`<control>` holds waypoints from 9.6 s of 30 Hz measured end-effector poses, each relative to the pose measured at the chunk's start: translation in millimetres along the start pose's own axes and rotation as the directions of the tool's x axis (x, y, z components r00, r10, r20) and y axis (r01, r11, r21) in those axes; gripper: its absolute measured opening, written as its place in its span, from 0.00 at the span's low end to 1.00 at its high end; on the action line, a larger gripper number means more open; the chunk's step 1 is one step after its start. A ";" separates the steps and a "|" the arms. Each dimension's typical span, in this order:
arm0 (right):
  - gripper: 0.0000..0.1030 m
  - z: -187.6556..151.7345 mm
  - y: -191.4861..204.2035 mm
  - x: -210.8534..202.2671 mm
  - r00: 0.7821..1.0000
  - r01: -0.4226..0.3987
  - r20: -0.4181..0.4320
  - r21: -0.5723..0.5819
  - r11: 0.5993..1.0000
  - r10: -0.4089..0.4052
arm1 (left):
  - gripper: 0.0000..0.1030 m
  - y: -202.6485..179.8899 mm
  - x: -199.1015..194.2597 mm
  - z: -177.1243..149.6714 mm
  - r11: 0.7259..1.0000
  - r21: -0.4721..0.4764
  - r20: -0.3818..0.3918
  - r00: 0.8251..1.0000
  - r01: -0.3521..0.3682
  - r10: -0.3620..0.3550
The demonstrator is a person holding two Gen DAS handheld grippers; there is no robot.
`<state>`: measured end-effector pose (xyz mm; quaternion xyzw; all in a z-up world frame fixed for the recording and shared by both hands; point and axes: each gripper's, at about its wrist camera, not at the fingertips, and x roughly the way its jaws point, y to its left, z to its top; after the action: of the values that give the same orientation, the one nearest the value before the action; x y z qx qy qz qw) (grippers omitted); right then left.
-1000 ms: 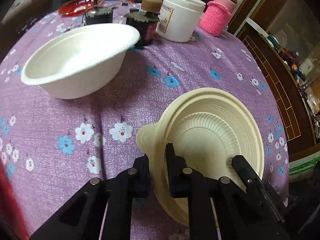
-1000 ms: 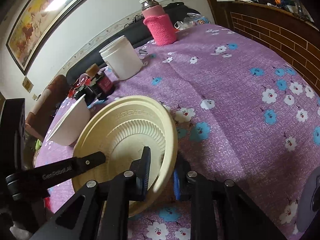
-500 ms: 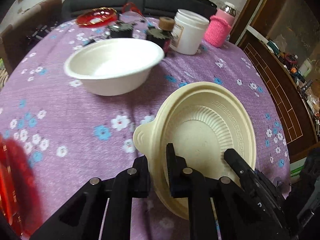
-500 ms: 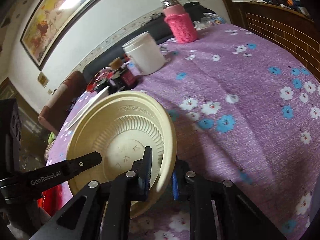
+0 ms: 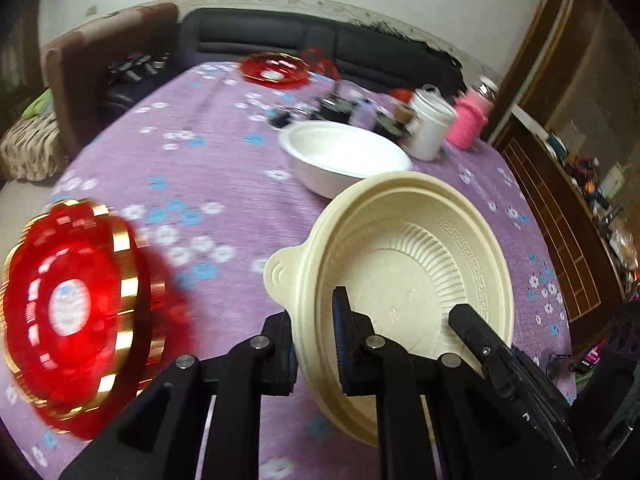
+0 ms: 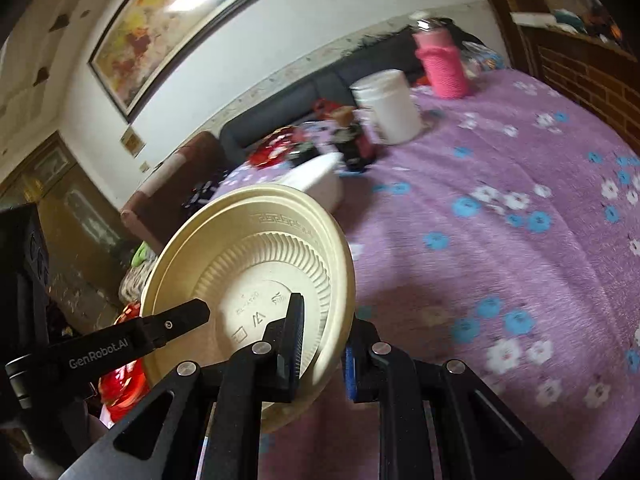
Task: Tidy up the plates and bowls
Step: 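Carry the cream bowl toward the red plate stack, then lower the cream bowl onto the red plate stack and open both grippers, then move both grippers toward the white paper bowl, then grasp the white paper bowl rim with both grippers and lift it, then carry the white bowl toward the stack with the cream bowl, then lower the white bowl into the cream bowl and open both grippers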
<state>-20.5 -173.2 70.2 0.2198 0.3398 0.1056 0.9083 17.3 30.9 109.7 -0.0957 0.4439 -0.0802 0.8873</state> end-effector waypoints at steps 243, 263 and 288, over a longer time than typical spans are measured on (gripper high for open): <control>0.14 -37.8 231.9 19.8 0.983 -0.166 -0.128 -0.320 0.933 0.131 | 0.18 170.9 -121.7 -21.9 0.940 -0.203 0.281 0.903 -0.275 0.325; 0.16 -55.3 243.8 73.4 0.981 -0.125 -0.184 -0.350 0.928 0.063 | 0.18 181.1 -87.6 -13.5 0.888 -0.150 0.286 0.841 -0.434 0.459; 0.20 -52.3 233.9 97.0 0.971 -0.183 -0.207 -0.309 0.933 0.122 | 0.65 182.2 -91.6 -12.7 0.853 -0.207 0.314 0.794 -0.478 0.521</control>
<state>7.3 83.1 89.8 0.0817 0.3821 0.2506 0.8857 -36.8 227.0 129.1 -0.0399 0.2877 0.2021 0.9353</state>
